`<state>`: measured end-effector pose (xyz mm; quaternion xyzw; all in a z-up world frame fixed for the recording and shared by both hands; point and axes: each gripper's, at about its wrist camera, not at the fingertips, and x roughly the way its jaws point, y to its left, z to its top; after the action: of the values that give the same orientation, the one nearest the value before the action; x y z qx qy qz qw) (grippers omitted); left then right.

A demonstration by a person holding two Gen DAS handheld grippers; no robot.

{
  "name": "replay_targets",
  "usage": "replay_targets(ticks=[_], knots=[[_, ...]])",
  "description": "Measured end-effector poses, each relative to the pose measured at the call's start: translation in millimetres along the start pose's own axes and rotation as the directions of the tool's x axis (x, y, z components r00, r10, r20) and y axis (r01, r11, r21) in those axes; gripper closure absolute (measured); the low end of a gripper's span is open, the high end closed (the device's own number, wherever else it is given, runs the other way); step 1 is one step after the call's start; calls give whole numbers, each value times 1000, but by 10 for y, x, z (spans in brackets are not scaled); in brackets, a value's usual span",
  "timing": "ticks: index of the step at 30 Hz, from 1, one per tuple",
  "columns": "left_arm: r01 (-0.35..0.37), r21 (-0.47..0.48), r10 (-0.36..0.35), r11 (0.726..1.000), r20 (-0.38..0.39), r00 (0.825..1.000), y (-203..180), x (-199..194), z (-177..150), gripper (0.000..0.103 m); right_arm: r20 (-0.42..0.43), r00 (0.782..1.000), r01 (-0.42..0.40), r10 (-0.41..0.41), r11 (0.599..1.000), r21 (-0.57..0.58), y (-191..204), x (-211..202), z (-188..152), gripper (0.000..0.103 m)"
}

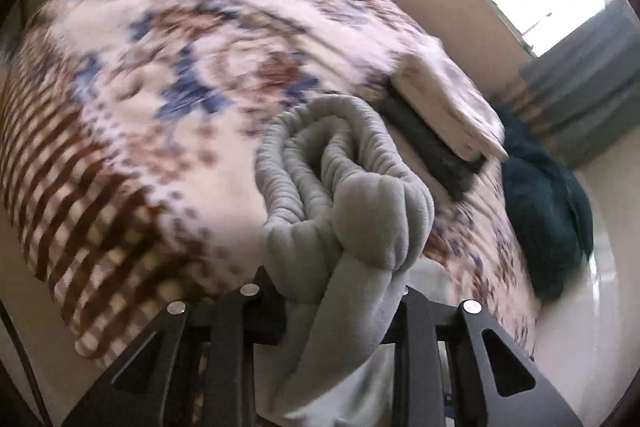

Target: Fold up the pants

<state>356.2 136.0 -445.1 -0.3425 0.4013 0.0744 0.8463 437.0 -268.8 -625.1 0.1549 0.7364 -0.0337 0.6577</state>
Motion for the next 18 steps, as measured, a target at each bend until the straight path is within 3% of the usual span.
replay_targets(ticks=[2, 5, 8, 11, 13, 15, 18], knots=[[36, 78, -35, 996, -16, 999, -358, -65, -76, 81, 4, 999, -46, 46, 998, 34, -128, -74, -13, 21], [129, 199, -109, 971, -107, 988, -953, -42, -365, 82, 25, 997, -78, 76, 994, 70, -359, -230, -43, 21], [205, 294, -129, 934, -260, 957, -1508, 175, -921, 82, 41, 996, -86, 83, 992, 93, -602, -366, -87, 21], [206, 394, -49, 896, -372, 927, -1833, 509, -1460, 82, 50, 997, -70, 64, 990, 119, -921, -483, -149, 21], [173, 457, 51, 872, -437, 898, -1938, 836, -1809, 82, 56, 997, -54, 47, 989, 136, -1145, -537, -202, 21], [139, 497, 126, 857, -464, 877, -1939, 1104, -2035, 82, 62, 998, -33, 24, 988, 151, -1357, -607, -204, 21], [103, 524, 183, 845, -466, 866, -1892, 1330, -2118, 83, 60, 998, -30, 19, 984, 178, -1683, -638, -214, 21]])
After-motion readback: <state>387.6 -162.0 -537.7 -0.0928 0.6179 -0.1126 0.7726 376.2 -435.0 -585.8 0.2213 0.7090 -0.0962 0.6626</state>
